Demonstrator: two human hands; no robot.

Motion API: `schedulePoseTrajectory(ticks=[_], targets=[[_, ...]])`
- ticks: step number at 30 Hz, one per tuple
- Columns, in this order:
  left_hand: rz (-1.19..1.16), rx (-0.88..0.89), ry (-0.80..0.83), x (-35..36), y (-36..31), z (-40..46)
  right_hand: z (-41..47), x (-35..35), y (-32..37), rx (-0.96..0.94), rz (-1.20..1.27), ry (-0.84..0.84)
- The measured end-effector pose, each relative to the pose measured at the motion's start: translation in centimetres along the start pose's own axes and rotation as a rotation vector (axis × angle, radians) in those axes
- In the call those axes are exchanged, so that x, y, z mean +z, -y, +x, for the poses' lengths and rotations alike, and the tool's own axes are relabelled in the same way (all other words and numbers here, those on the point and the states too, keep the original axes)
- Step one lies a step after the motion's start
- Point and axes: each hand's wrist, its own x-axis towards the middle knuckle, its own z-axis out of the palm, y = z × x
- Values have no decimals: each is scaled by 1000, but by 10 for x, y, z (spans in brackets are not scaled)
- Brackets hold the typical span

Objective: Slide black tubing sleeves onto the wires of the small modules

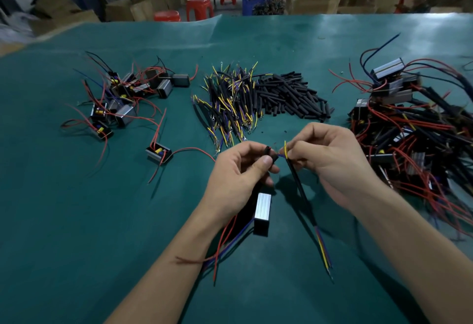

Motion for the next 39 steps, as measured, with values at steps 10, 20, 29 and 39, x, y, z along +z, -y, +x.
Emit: schedulePoseTrajectory(ticks=[10,20,29,39], targets=[[3,36,-26,0,-2,-2,-5,1,0,-35,11,33],[-80,-21,18,-1,-3,0,-2,-7,-2,0,-27,170],[-99,-76,25,0,-2,2,-5,2,-1,-286,-242,35],[-23,42,28,0,-2,2,-11,9,-3,-485,-521,-39]])
